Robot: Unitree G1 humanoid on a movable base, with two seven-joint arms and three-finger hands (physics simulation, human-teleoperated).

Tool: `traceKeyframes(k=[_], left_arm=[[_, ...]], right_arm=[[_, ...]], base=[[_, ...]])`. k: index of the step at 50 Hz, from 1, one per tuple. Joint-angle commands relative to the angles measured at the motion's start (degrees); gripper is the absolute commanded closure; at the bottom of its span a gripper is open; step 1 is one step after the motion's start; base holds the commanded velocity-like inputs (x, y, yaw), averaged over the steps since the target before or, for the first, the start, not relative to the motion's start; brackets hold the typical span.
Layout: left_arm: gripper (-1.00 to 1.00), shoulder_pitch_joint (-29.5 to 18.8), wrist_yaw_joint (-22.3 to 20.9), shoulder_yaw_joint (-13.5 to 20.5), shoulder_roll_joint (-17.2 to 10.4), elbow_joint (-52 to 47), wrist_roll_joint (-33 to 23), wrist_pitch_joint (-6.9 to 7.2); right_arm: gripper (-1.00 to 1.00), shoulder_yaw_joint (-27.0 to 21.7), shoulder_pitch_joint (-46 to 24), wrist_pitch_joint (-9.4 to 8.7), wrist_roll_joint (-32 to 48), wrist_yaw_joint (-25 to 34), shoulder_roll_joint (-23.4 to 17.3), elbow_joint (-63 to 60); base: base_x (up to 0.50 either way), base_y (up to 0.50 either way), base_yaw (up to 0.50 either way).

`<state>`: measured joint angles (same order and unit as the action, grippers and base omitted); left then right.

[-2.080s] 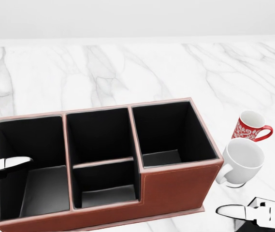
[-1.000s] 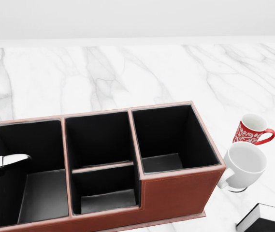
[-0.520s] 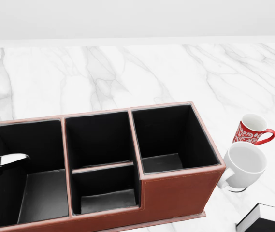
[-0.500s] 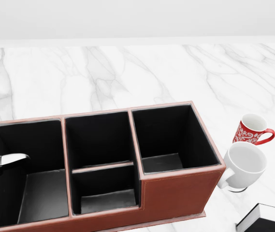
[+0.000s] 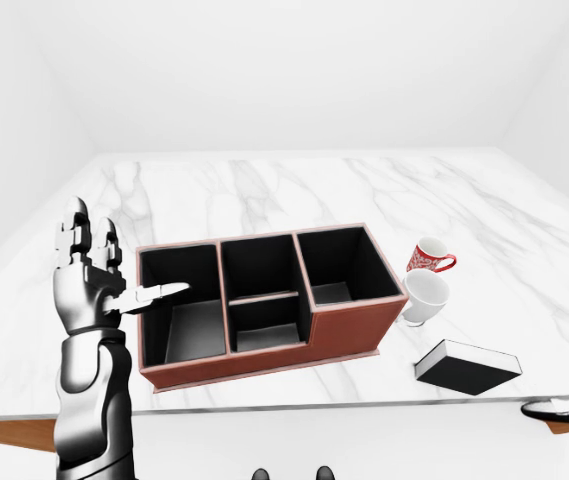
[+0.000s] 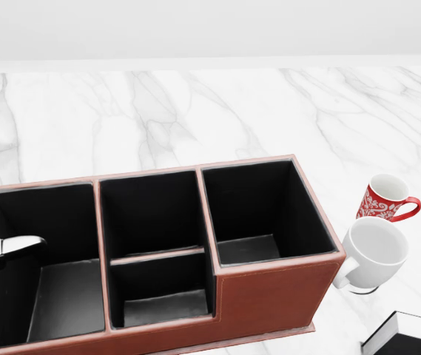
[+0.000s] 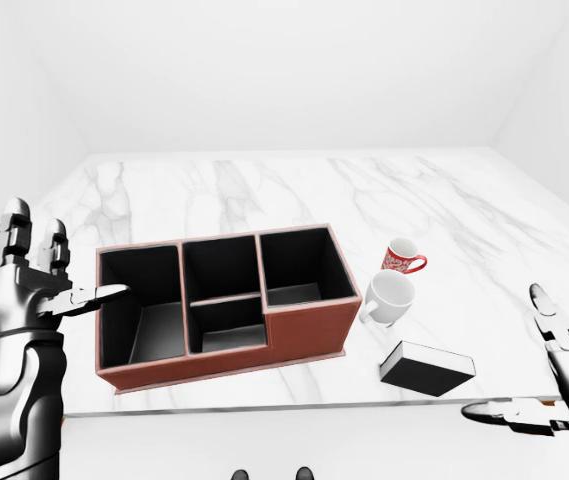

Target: Pick up the book and place it in the right compartment of the caddy.

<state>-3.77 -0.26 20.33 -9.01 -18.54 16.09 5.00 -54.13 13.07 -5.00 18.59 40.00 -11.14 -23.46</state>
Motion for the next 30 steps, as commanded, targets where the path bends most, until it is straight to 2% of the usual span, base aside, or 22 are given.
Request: traceKeyframes(k=[1, 6, 17, 30], left_arm=[[-1.0, -0.04, -0.04, -0.1, 0.05, 0.35, -0.13, 0.0], [-1.0, -0.03, -0.04, -0.12, 0.03, 0.42, -0.07, 0.0], [-1.0, -0.01, 0.09, -0.18, 0.07, -0.3, -0.21, 0.0], [-1.0, 0.1, -0.11, -0.56, 0.3, 0.36, -0.63, 0.0]], right_arm=[[-1.0, 2.69, 0.36, 0.0, 0.7, 0.0, -1.14, 9.66], [-1.0, 2.86, 0.21, 0.0, 0.57, 0.0, -2.34, 11.28], [-1.0, 6.83, -2.3, 0.0, -3.41, 0.0, -6.26, 22.58], [-1.0, 9.69, -3.82, 0.0, -3.84, 0.0, -8.33, 23.71]], base=[[0.0, 0.0, 0.0], [0.0, 0.0, 0.0], [0.0, 0.0, 0.0], [0.0, 0.0, 0.0]])
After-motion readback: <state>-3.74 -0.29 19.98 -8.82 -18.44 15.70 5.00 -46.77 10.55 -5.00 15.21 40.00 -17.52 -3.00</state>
